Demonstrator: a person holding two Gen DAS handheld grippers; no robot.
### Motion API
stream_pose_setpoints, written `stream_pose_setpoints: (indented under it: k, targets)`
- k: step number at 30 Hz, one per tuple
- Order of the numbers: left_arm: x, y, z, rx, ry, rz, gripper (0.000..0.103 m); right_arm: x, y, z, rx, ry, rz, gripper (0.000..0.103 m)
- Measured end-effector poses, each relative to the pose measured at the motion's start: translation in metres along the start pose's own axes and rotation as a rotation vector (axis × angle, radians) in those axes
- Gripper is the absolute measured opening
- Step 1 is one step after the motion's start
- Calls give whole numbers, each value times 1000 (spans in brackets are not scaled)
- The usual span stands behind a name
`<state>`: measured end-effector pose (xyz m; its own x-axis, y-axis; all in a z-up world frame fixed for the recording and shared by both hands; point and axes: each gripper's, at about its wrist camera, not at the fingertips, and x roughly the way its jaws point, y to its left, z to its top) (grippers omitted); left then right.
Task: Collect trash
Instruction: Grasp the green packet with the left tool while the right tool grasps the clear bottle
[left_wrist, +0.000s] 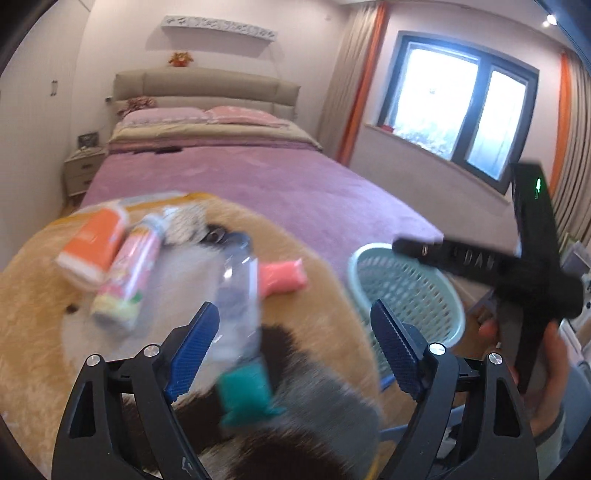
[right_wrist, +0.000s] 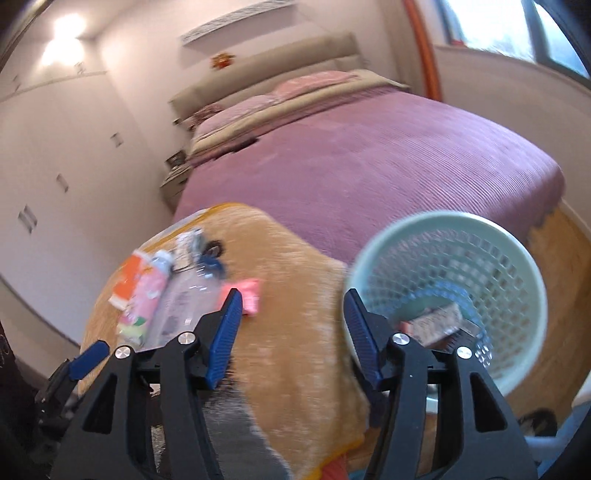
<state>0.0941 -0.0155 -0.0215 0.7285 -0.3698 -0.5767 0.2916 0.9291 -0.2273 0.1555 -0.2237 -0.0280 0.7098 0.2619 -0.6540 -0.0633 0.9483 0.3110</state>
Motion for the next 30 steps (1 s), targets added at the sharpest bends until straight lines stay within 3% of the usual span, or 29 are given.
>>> stream_pose_setpoints:
  k: [5, 13, 17, 22, 27, 30]
  targets:
    - [4, 22, -25, -2, 59, 35, 82, 21, 39, -2, -75, 15, 39, 54]
    - [34, 37, -53, -41, 151, 39, 80, 74, 70, -5, -74, 153, 128, 54]
    - [42, 42, -58, -64, 166, 40, 70, 105, 77, -4, -21, 240, 148, 54]
    - [38, 42, -60, -65, 163, 30, 64, 131, 84, 0, 19, 308, 152, 54]
    - [35, 39, -64, -52, 165, 26, 64, 150, 93, 0, 27, 380, 126, 55]
    - [34, 36, -67, -41, 164, 16, 64, 158, 94, -1, 31, 415, 127, 61]
